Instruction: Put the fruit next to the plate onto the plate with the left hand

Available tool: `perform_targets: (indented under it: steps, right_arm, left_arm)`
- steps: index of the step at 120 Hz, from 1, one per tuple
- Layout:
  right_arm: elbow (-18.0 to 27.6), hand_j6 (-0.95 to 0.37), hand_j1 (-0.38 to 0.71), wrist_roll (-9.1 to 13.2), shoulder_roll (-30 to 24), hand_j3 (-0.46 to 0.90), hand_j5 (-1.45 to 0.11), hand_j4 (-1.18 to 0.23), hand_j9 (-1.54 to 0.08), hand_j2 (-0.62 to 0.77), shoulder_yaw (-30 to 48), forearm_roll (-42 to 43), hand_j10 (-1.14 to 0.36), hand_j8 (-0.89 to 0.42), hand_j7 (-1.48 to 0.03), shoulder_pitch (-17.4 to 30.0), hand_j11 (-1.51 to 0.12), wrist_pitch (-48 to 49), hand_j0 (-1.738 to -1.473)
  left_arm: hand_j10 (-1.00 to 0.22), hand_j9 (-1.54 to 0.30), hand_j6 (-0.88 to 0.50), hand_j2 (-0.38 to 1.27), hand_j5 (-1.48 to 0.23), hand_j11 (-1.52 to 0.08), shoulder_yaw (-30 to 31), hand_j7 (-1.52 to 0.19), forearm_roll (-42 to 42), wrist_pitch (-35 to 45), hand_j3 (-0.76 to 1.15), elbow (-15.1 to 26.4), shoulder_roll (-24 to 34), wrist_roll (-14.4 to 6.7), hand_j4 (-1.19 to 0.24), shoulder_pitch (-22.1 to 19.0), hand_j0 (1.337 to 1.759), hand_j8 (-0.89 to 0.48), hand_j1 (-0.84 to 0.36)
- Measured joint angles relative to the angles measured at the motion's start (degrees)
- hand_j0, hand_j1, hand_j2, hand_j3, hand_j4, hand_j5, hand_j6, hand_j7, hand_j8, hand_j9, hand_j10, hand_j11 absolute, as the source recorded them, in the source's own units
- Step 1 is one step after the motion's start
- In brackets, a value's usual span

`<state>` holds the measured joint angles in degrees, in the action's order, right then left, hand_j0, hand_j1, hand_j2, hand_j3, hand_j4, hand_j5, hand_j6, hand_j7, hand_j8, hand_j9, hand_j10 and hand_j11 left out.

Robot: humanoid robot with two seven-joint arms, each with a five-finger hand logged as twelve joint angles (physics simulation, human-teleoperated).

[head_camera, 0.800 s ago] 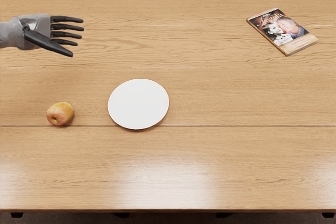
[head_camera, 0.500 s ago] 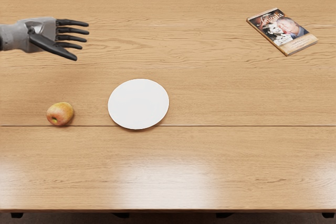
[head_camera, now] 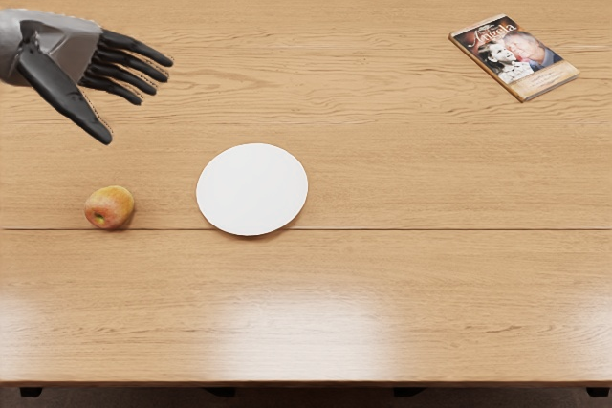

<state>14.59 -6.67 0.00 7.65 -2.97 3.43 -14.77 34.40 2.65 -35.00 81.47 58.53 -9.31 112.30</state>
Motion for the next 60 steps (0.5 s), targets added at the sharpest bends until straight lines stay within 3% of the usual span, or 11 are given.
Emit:
perform_targets:
  steps: [10,37,54,60]
  right_arm:
    - [0.00,-0.03,-0.31,0.01,0.00,0.00,-0.05,-0.03,-0.05,-0.01,0.00,0.01,-0.03,-0.03,-0.05,0.00,-0.05,0.00,-1.658]
    - [0.00,-0.03,-0.31,0.02,0.00,0.00,-0.05,-0.03,-0.05,-0.01,0.00,0.01,-0.03,-0.03,-0.05,0.00,-0.05,0.00,-1.658]
    - [0.00,-0.03,-0.31,0.01,0.00,0.00,-0.05,-0.03,-0.05,-0.01,0.00,0.02,-0.03,-0.03,-0.05,0.00,-0.05,0.00,-1.658]
    - [0.00,-0.03,-0.31,0.00,0.00,0.00,-0.05,-0.03,-0.05,-0.01,0.00,0.03,-0.03,-0.03,-0.05,0.00,-0.05,0.00,-1.658]
  left_arm:
    - [-0.23,-0.30,-0.23,0.05,-0.30,-0.30,10.59,-0.30,2.88,0.00,0.00,3.55,-1.28,-0.02,-0.23,5.90,1.658,-0.23,0.07]
    - [-0.23,-0.30,-0.23,0.05,-0.30,-0.30,30.77,-0.30,8.96,0.00,0.00,12.95,-7.94,-0.30,-0.23,23.96,1.658,-0.23,0.07]
    - [-0.23,-0.30,-0.23,0.05,-0.30,-0.30,36.74,-0.30,11.91,7.67,0.00,15.29,-11.14,-3.55,-0.23,26.19,1.658,-0.23,0.07]
    - [-0.23,-0.30,-0.23,0.05,-0.30,-0.30,38.78,-0.30,13.65,10.69,0.00,15.80,-13.64,-4.76,-0.23,29.20,1.658,-0.23,0.07]
